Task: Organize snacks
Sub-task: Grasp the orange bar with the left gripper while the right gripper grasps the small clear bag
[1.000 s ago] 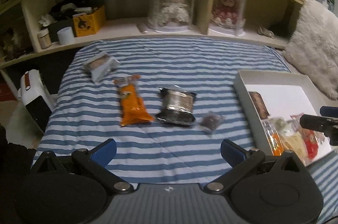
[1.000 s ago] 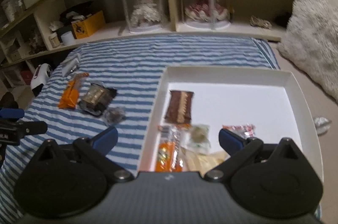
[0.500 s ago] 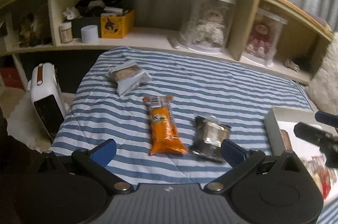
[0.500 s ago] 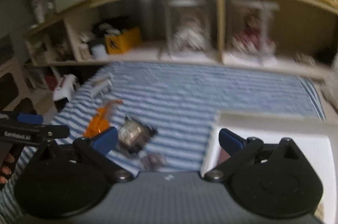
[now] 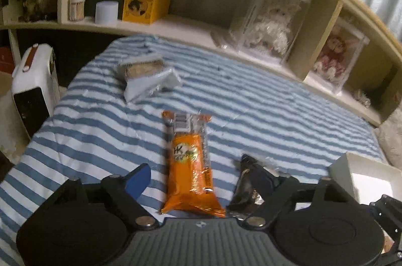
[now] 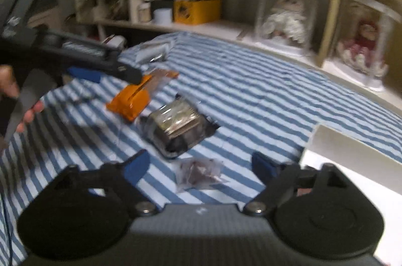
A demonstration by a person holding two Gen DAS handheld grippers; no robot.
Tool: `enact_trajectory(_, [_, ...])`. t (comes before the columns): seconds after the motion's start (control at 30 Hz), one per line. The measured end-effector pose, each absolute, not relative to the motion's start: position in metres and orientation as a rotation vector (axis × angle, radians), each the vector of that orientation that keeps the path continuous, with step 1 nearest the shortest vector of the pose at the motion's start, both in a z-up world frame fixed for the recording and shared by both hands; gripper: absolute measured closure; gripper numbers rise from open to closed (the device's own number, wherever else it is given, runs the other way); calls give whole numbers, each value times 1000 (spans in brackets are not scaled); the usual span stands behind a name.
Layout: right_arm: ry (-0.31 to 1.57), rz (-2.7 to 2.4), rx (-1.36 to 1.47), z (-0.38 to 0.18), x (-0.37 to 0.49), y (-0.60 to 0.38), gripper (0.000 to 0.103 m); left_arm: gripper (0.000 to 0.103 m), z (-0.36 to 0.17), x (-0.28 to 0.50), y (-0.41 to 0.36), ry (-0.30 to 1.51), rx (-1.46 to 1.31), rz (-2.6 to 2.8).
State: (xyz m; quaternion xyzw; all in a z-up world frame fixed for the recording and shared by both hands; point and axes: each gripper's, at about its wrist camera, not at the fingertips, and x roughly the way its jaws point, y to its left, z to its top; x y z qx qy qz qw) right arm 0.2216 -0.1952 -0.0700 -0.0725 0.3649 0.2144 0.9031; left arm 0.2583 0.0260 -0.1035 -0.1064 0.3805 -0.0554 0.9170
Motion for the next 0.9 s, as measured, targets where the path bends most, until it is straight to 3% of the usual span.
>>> enact_trajectory(0.2, [796, 464, -166, -87, 234, -187, 29, 33, -124, 268, 32, 828, -217, -97])
enact_trajectory(0.27, [823, 469, -163, -94, 237, -189, 41, 40, -125, 270, 32, 824, -212, -103])
enact_trajectory(0.43, [851, 471, -153, -105, 234, -191, 55, 59, -123, 268, 35, 832, -212, -117])
enact_trajectory(0.9, [878, 498, -126, -88, 189, -191, 58, 59, -106, 222, 36, 1023, -108, -206])
